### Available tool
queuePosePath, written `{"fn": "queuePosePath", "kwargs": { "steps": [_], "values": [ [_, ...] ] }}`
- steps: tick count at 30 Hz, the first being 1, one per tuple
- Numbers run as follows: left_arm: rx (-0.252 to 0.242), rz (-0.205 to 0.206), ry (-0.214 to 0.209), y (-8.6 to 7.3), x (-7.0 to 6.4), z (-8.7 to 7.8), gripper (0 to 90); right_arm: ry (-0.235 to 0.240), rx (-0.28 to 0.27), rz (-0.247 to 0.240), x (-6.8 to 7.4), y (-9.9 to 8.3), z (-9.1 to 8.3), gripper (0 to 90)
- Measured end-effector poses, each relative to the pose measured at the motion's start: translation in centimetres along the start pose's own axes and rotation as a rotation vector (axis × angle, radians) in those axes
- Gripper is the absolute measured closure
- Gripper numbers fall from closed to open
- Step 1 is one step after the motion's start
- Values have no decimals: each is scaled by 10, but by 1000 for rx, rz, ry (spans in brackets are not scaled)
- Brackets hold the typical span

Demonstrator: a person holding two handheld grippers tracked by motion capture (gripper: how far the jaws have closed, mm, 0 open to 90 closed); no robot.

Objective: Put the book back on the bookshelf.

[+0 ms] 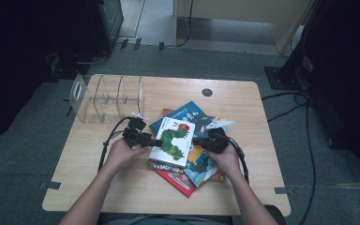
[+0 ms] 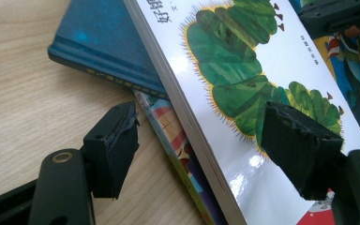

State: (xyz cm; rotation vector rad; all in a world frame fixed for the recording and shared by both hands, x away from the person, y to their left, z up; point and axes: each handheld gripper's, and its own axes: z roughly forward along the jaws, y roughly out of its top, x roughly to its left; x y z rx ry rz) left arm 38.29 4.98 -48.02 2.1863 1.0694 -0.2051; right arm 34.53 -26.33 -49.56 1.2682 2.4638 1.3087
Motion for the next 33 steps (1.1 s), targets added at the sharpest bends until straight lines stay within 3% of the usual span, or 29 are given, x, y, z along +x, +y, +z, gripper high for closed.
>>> {"fn": "queuePosePath", "kwargs": {
  "steps": [2, 10, 13, 15, 17, 18, 19, 20, 21, 22, 23, 24, 26, 28, 30, 33],
  "values": [
    [4, 1, 3, 0, 1, 2, 251, -19, 2, -36, 4, 0, 1, 900],
    [14, -36, -44, 1, 5, 8, 247, -2, -4, -41, 7, 2, 6, 900],
    [35, -79, -71, 0, 9, 12, 231, 31, -1, -50, 16, 5, 16, 900],
    [47, -115, -62, 1, 11, 9, 217, 36, 5, -68, 23, 8, 21, 900],
    [54, -117, -52, 1, 11, 5, 227, 34, 10, -75, 25, 9, 22, 900],
    [10, -128, -37, 2, 10, -11, 321, 37, 17, -91, 32, 9, 25, 900],
    [10, -128, -37, 2, 10, -11, 377, 38, 18, -98, 33, 10, 26, 900],
    [-15, -129, -47, 4, 10, -20, 377, 38, 18, -98, 33, 10, 26, 900],
    [-32, -128, -80, 6, 9, -30, 502, 43, 20, -105, 36, 10, 28, 900],
    [-27, -119, -160, 15, 1, -44, 543, 59, 19, -105, 38, 10, 30, 900],
    [7, -92, -144, 21, -8, -48, 570, 72, 17, -113, 40, 11, 33, 900],
    [58, -52, -86, 27, -17, -51, 588, 78, 17, -123, 44, 11, 35, 900],
    [106, -19, -25, 36, -30, -55, 613, 56, 16, -153, 52, 13, 39, 900],
    [132, -17, -5, 42, -36, -57, 673, 51, 11, -171, 55, 14, 41, 879],
    [150, -24, -11, 46, -36, -59, 720, 52, 7, -177, 55, 14, 41, 821],
    [164, -30, -21, 49, -36, -61, 775, 39, 11, -180, 52, 15, 38, 802]
  ]
}}
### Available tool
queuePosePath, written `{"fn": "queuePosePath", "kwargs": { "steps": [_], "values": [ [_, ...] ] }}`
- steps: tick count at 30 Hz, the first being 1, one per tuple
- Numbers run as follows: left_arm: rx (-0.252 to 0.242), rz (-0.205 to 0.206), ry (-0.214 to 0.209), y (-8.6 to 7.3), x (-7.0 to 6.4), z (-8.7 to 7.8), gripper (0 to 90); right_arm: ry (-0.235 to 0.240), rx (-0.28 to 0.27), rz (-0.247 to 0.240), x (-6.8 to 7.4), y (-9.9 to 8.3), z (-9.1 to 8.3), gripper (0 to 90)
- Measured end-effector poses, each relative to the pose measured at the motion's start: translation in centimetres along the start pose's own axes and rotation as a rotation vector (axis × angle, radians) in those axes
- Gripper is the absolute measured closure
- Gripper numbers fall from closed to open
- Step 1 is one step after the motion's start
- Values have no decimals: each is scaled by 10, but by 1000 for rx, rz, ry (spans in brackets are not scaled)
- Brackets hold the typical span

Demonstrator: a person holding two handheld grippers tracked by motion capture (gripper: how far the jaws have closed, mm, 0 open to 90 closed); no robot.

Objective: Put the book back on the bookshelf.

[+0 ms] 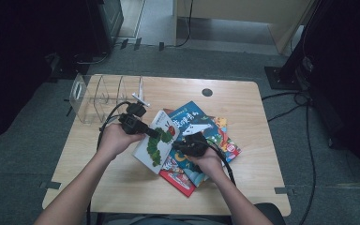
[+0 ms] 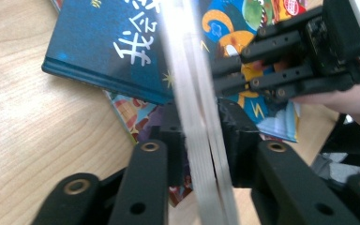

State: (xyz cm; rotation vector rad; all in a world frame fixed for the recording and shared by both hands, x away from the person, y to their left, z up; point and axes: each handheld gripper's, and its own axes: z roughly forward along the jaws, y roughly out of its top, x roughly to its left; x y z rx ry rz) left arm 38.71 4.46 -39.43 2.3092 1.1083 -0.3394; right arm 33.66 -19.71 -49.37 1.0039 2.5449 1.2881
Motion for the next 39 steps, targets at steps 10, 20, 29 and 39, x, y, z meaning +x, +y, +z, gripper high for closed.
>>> {"fn": "queuePosePath", "kwargs": {
  "steps": [10, 20, 29, 39],
  "values": [
    [1, 26, 82, -6, 0, -25, 780, -142, 6, -46, -24, -4, -15, 556],
    [-53, -67, 187, -25, 17, -60, 780, -171, -9, -56, -34, -1, -9, 460],
    [-73, -146, 226, -40, 32, -71, 780, -174, -7, -53, -38, 2, -6, 445],
    [-140, -337, 197, -48, 58, -82, 779, -177, -5, -59, -42, 8, 0, 438]
  ]
}}
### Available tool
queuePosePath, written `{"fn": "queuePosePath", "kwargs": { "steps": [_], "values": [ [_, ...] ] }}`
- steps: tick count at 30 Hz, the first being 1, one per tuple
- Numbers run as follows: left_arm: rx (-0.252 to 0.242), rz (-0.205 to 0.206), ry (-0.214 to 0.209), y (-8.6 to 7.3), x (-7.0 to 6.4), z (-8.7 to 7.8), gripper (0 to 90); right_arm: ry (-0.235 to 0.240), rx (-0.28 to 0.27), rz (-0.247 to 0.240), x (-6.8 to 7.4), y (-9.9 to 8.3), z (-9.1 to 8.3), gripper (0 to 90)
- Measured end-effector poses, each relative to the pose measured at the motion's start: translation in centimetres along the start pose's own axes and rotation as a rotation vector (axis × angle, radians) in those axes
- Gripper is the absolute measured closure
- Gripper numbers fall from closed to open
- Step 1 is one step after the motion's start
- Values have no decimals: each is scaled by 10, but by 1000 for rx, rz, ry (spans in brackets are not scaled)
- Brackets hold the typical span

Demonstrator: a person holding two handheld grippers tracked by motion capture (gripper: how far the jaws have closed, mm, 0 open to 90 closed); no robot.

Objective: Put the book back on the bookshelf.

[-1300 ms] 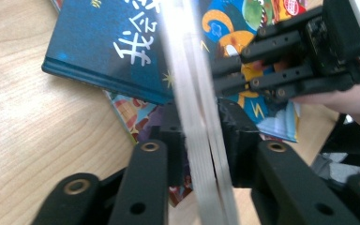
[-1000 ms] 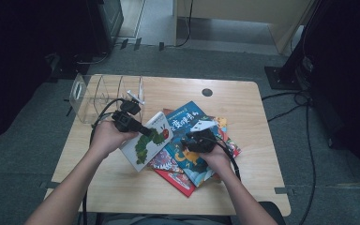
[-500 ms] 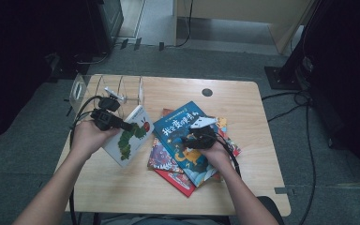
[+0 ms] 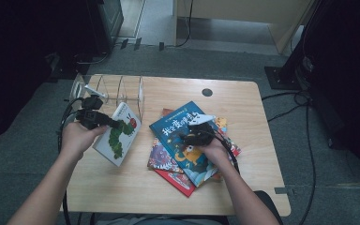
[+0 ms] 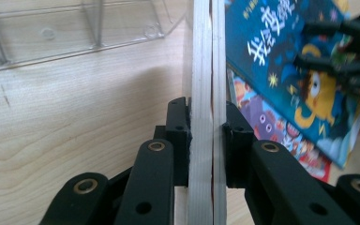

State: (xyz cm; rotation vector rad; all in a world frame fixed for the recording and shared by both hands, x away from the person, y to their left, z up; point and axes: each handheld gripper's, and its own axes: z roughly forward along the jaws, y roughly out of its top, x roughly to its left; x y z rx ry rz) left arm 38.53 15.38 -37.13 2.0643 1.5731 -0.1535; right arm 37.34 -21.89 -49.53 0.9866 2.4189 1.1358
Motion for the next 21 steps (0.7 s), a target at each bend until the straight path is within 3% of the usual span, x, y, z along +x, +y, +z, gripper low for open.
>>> {"fn": "queuePosePath", "kwargs": {
  "steps": [3, 5, 6, 13, 14, 21],
  "values": [
    [-10, -56, -10, 4, 6, 0, 779, 0, 2, 2, 0, 2, 2, 438],
    [-13, -69, -7, 6, 7, 0, 779, 0, -1, 0, 0, 3, 4, 438],
    [-13, -99, 10, 9, 8, 1, 780, 1, -1, -1, 0, 5, 6, 438],
    [-23, -127, 50, 26, 3, 5, 780, 0, -1, -7, 0, 6, 7, 439],
    [-27, -140, 56, 34, 1, 6, 779, 2, 1, -3, 1, 6, 7, 439],
    [-35, -144, 82, 51, -6, 11, 779, 2, -2, -7, 1, 6, 7, 439]
  ]
}}
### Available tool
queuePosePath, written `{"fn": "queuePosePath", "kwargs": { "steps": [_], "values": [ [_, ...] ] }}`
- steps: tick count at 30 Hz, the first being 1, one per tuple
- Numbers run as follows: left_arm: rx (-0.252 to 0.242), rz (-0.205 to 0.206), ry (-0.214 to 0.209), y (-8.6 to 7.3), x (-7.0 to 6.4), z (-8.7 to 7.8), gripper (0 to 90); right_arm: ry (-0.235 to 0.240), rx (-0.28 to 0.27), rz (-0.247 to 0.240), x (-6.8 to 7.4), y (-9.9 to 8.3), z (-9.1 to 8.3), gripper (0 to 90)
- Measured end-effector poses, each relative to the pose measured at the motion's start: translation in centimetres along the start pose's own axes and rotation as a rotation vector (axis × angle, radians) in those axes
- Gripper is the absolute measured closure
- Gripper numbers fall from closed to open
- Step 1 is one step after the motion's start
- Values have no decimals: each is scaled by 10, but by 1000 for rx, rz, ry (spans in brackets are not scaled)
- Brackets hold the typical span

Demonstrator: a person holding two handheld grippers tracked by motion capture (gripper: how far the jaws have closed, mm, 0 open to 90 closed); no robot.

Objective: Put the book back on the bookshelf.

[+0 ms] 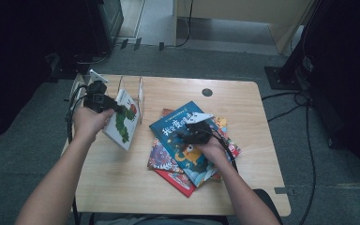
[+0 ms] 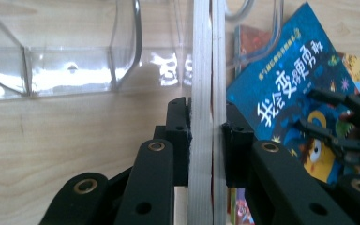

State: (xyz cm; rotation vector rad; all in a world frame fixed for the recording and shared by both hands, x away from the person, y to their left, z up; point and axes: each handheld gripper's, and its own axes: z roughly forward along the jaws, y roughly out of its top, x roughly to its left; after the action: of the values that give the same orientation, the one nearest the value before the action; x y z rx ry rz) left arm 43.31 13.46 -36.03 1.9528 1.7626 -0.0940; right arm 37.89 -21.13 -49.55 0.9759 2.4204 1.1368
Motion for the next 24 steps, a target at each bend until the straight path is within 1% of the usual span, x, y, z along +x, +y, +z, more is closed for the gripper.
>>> {"fn": "queuePosePath", "kwargs": {
  "steps": [1, 2, 3, 4, 8, 12, 13, 17, 20, 22, 24],
  "values": [
    [-11, 4, 18, 5, -2, 2, 779, 0, 0, 0, 0, 0, 0, 439],
    [-11, 4, 18, 5, -2, 2, 779, 0, 0, 0, 0, 0, 0, 439],
    [-16, -6, 36, 10, -3, 4, 779, 3, 1, -3, 1, 0, 0, 443],
    [-15, -14, 42, 13, -4, 6, 779, 4, 1, -4, 1, 0, 0, 447],
    [-10, -32, 63, 24, -8, 12, 778, 1, 1, -1, 3, 0, 0, 448],
    [-7, -42, 72, 34, -10, 16, 778, -6, -1, 2, 4, -1, 0, 449],
    [1, -39, 75, 36, -10, 16, 778, -7, -1, 2, 4, -1, 0, 451],
    [2, -60, 94, 45, -8, 21, 777, -11, -2, 4, 5, -1, -1, 458],
    [0, -74, 91, 51, -7, 25, 777, -11, -2, 2, 5, -1, -1, 457],
    [0, -74, 87, 53, -7, 26, 776, -10, -2, 0, 6, -1, -1, 457],
    [-5, -81, 81, 58, -7, 30, 776, -11, -3, -2, 7, -1, -1, 458]
  ]
}}
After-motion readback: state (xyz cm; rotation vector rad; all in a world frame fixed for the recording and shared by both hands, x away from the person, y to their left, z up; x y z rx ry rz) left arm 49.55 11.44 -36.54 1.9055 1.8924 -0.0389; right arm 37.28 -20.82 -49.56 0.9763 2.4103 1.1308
